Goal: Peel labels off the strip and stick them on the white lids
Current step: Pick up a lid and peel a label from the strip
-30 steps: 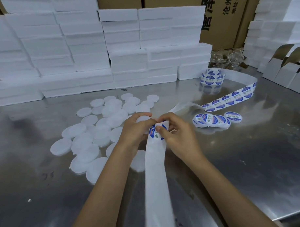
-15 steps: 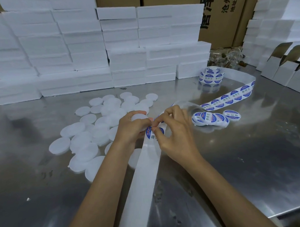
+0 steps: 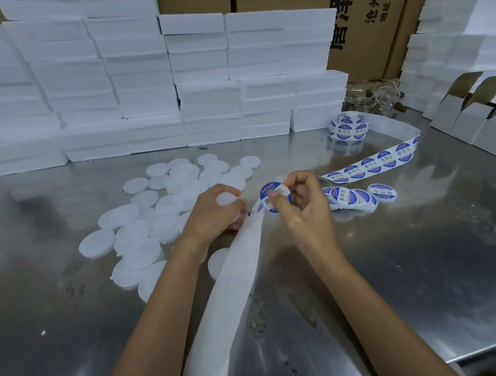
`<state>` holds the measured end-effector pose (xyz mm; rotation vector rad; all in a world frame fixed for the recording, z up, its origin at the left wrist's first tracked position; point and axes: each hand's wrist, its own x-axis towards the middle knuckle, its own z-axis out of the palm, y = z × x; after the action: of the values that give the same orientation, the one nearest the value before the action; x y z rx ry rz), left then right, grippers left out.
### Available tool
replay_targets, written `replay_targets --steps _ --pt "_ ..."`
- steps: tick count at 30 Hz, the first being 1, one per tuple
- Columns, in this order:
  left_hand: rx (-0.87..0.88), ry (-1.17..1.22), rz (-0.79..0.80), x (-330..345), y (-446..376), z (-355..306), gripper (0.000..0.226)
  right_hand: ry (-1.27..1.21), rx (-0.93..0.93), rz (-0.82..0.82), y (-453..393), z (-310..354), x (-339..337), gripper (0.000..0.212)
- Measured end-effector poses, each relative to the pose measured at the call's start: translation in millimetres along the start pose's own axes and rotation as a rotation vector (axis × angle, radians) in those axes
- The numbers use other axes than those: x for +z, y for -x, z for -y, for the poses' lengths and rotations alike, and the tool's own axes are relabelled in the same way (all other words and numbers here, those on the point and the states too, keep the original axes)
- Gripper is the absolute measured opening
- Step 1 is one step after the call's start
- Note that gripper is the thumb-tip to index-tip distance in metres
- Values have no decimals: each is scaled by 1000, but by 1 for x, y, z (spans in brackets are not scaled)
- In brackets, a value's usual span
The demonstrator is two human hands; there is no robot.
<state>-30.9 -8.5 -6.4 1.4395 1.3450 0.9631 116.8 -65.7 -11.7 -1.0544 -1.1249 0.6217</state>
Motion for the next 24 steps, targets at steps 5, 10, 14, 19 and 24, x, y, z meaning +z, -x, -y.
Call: replay_targets --steps 5,10,14,19,24 --pt "-86 512 -31 7 -2 -24 48 -147 121 -25 -5 1 -4 29" --pt "-155 824 202 19 9 -26 78 -206 145 23 -7 3 -2 32" --pt "-130 758 298 27 13 -28 79 -84 83 47 -6 2 0 35" --pt "-101 698 298 31 16 -29 75 4 46 43 -6 -2 1 38" --pt "-84 643 303 35 18 -31 71 24 29 15 -7 -7 1 38"
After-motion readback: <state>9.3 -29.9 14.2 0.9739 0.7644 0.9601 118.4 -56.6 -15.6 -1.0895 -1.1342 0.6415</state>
